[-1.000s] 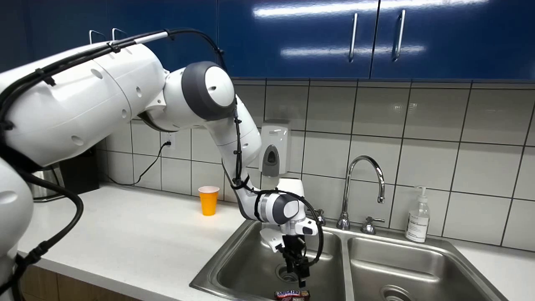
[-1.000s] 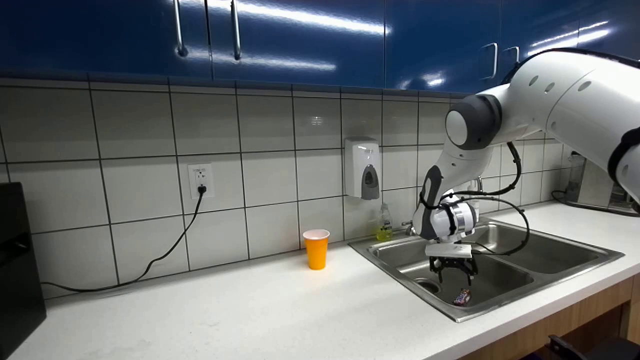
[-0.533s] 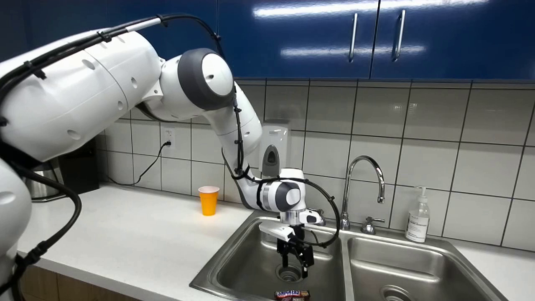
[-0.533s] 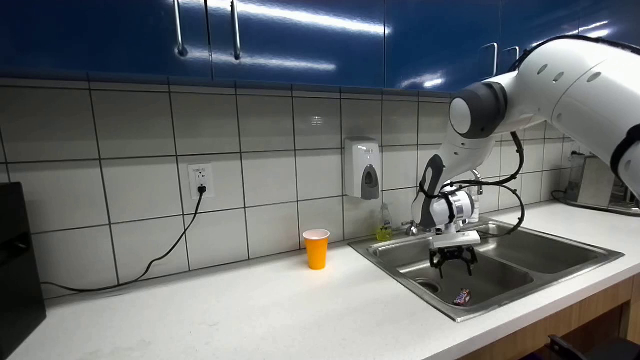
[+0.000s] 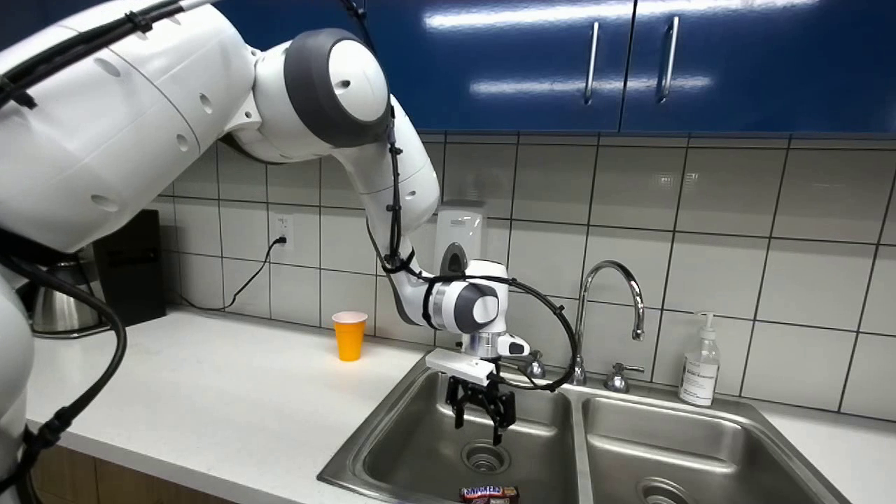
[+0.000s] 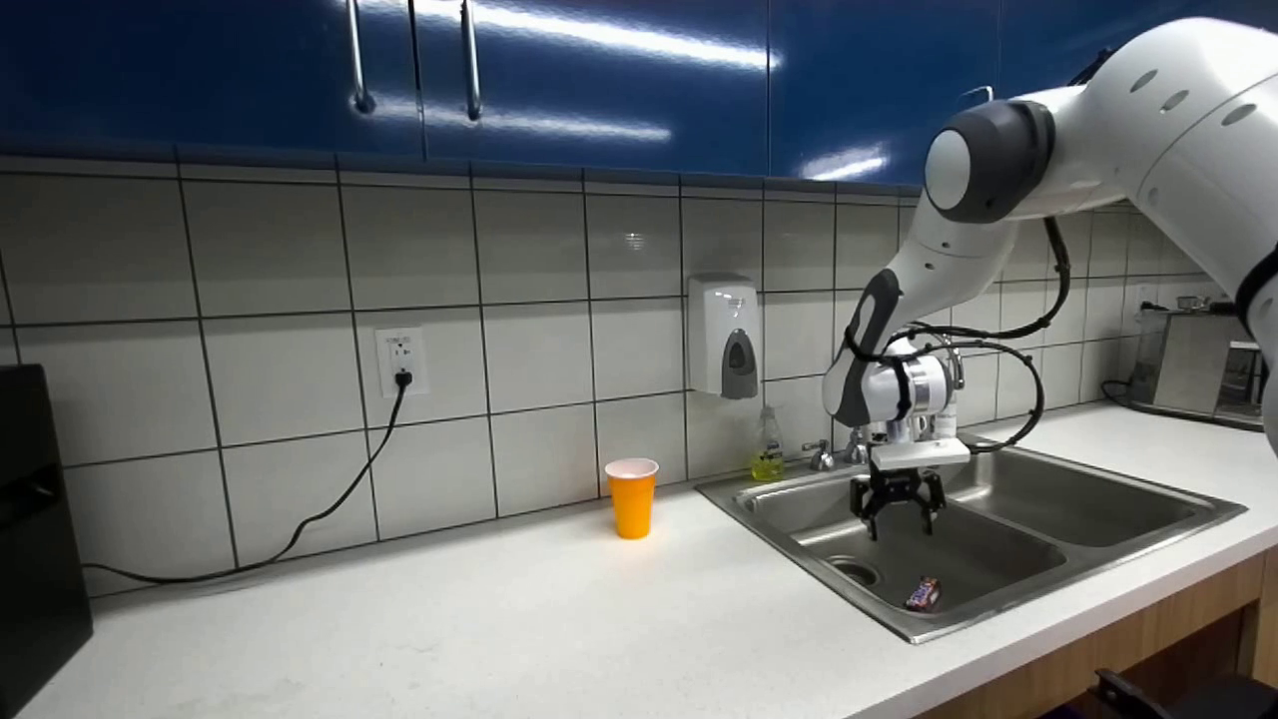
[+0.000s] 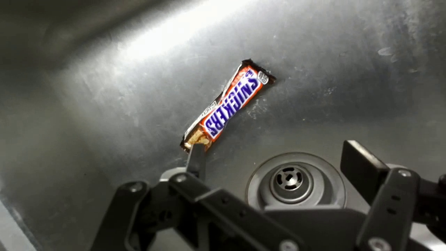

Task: Put the snickers bar in the sink

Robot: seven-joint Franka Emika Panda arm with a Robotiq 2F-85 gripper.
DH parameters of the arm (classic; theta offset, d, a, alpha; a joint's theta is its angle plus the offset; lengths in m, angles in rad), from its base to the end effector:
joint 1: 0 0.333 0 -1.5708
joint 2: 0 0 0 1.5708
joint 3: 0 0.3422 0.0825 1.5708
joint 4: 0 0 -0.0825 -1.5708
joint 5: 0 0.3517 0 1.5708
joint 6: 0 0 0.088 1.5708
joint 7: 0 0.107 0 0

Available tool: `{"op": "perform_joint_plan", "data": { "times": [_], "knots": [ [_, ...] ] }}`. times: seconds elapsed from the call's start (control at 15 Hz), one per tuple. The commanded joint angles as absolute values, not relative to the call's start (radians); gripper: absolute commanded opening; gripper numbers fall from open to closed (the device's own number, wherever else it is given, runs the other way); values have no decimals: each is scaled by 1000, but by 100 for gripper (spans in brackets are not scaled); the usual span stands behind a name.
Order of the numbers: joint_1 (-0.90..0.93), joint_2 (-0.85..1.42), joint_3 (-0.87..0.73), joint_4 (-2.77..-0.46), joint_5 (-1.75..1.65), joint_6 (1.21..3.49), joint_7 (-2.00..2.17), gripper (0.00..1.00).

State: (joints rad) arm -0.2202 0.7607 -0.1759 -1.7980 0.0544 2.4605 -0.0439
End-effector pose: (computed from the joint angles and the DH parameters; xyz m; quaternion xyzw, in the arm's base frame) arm 0.5914 -0.2363 0.1668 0.9825 -0.1755 -0.0516 0.0348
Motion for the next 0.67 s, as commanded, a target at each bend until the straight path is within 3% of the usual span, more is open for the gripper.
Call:
{"op": "perform_joint_plan", "data": {
  "times": [0.0,0.6],
  "knots": [
    [-248,629,-131,-1949,52,2474,-122,100],
    [-194,388,-138,-2244,-11,2503,-157,100]
  ]
}}
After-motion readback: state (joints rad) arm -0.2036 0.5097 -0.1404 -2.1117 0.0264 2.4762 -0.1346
